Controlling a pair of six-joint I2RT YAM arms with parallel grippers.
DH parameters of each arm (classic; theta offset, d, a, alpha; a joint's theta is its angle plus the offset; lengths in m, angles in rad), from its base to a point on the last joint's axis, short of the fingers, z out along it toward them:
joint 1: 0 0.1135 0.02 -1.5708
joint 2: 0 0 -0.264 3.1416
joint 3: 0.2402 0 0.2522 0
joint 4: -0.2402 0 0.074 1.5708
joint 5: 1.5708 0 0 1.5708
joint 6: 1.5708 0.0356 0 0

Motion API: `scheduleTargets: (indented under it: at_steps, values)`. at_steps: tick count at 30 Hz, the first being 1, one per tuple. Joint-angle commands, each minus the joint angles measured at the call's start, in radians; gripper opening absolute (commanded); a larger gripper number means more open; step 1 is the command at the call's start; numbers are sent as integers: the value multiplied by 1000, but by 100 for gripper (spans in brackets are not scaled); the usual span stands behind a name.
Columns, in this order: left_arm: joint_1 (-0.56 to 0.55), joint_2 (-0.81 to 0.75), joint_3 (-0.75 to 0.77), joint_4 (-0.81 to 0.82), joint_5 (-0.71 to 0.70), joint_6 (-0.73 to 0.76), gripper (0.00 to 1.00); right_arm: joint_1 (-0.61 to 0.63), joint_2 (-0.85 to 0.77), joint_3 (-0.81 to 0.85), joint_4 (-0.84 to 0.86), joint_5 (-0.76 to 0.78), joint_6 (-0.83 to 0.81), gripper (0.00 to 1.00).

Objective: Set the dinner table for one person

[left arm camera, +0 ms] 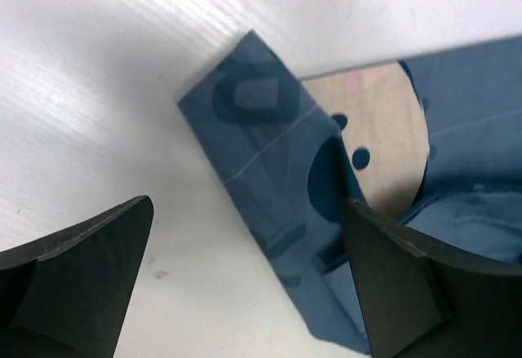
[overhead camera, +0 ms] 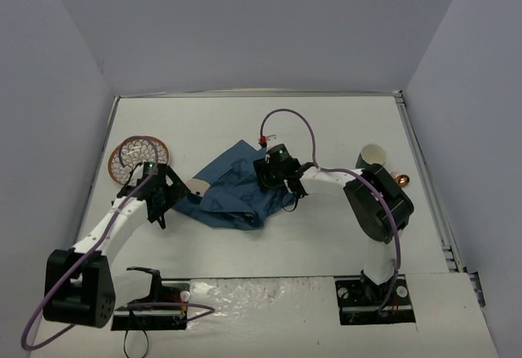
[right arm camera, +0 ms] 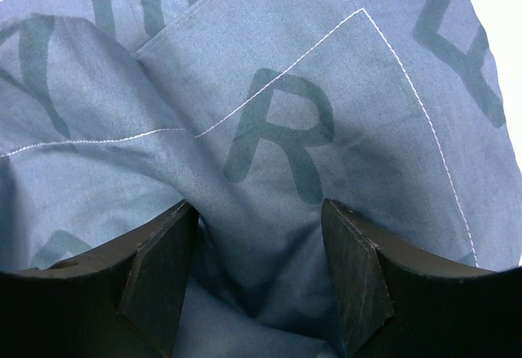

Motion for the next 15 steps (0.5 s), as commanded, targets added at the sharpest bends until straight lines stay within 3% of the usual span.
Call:
scheduleTargets:
  at_steps: [1, 15]
  values:
    - [32, 101, 137, 85, 11, -29, 94, -15, -109, -46, -12, 28, -4, 59]
    - [62, 379, 361, 3, 63, -51, 86, 0, -313, -80, -21, -2, -76, 66]
